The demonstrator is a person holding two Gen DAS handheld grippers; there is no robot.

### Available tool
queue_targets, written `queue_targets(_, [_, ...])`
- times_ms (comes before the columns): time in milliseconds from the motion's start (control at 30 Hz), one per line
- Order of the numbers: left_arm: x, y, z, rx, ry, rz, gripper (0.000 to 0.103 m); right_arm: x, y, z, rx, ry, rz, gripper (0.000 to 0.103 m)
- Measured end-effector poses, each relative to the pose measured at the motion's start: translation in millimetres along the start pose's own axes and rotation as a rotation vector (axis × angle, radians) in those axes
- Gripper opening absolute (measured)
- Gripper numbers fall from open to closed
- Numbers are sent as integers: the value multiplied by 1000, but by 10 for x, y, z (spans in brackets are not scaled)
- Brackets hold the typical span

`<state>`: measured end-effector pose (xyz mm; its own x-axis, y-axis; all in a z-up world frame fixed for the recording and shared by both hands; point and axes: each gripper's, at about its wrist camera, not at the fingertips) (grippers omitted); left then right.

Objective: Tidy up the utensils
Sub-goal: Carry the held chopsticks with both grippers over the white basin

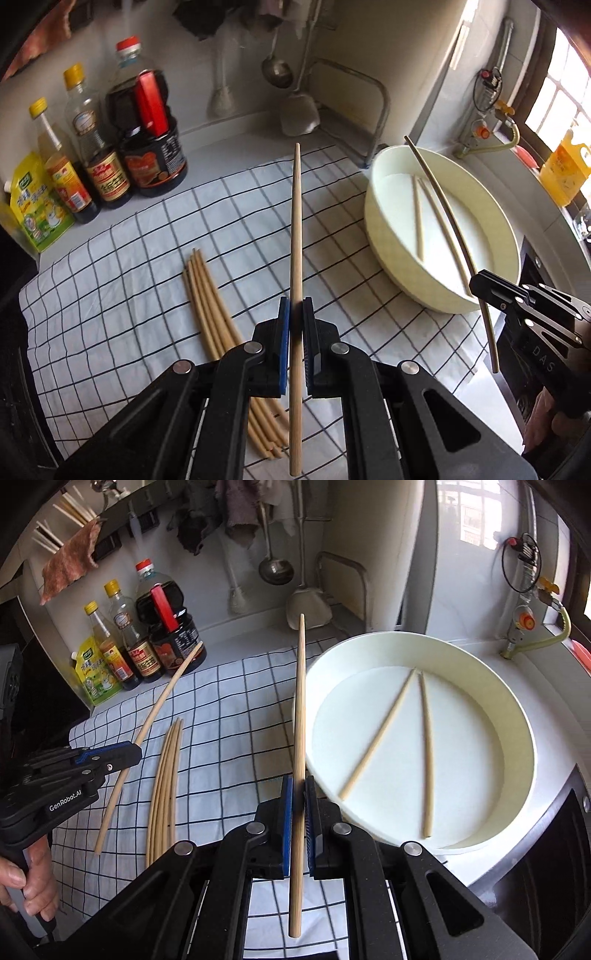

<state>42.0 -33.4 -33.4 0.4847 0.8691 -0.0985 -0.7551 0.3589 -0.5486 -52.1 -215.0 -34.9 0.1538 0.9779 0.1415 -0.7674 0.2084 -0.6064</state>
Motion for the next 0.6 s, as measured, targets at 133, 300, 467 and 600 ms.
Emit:
queue_targets(133, [-348,-158,-41,-7,40,-46,7,-335,-20,84,-19,23,-51,6])
queue_targets(300, [-766,-347,-89,-24,83,-101,7,-703,-46,124,-33,43,-102,6])
queue_targets(467, [-1057,-503,-166,-30,97,-143,7,-999,-94,121,-44,49,-143,6])
queue_targets(600, [-1236,-612,-273,-21,108,-163,7,-1171,-124,82,-45,48,-168,6])
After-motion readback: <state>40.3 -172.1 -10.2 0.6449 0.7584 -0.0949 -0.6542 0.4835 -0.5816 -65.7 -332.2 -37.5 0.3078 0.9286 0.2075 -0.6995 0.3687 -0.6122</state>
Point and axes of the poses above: each gripper's, at about its wrist camera, not at the fingertips, and z roughly against the way its jaws point, x to its left, y to its underside, and after that the axes turned 1 degree about -x, right-handed
